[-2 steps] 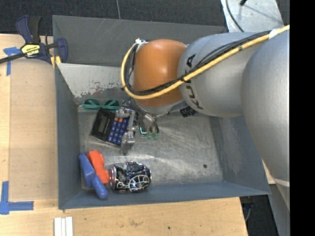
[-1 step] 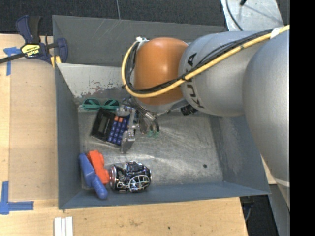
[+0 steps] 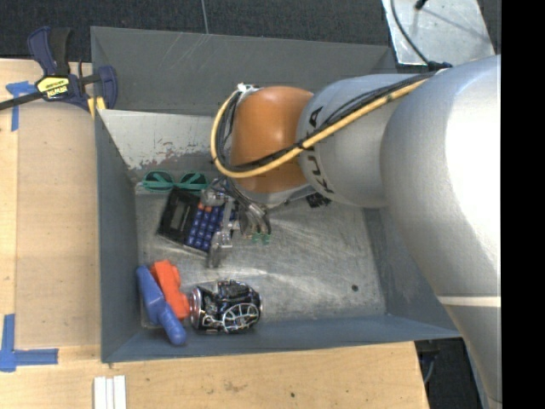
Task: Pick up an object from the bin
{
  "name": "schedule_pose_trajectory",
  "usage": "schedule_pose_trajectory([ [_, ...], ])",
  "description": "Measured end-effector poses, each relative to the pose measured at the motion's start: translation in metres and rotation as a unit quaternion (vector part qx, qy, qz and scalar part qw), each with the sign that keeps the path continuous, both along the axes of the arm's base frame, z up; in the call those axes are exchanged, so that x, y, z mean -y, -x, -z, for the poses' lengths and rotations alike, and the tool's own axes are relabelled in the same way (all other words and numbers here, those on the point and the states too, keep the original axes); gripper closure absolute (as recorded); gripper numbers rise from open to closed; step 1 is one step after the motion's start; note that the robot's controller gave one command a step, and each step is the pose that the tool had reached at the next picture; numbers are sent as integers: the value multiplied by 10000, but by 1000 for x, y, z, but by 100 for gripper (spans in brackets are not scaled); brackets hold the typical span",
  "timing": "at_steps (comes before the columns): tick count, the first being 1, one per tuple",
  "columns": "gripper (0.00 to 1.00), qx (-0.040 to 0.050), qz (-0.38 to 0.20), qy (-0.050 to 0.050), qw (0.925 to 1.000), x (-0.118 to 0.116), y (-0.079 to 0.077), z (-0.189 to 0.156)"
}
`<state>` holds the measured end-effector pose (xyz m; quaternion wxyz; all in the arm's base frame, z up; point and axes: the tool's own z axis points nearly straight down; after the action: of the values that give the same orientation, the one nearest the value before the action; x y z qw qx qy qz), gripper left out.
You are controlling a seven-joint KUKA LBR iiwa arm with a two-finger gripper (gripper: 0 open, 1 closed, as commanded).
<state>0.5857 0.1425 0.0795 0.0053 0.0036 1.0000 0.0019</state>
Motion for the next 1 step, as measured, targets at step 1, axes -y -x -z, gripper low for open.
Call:
schedule_pose_trajectory([
  [1,0,23,12,-3,10000,-1,-1,-7],
])
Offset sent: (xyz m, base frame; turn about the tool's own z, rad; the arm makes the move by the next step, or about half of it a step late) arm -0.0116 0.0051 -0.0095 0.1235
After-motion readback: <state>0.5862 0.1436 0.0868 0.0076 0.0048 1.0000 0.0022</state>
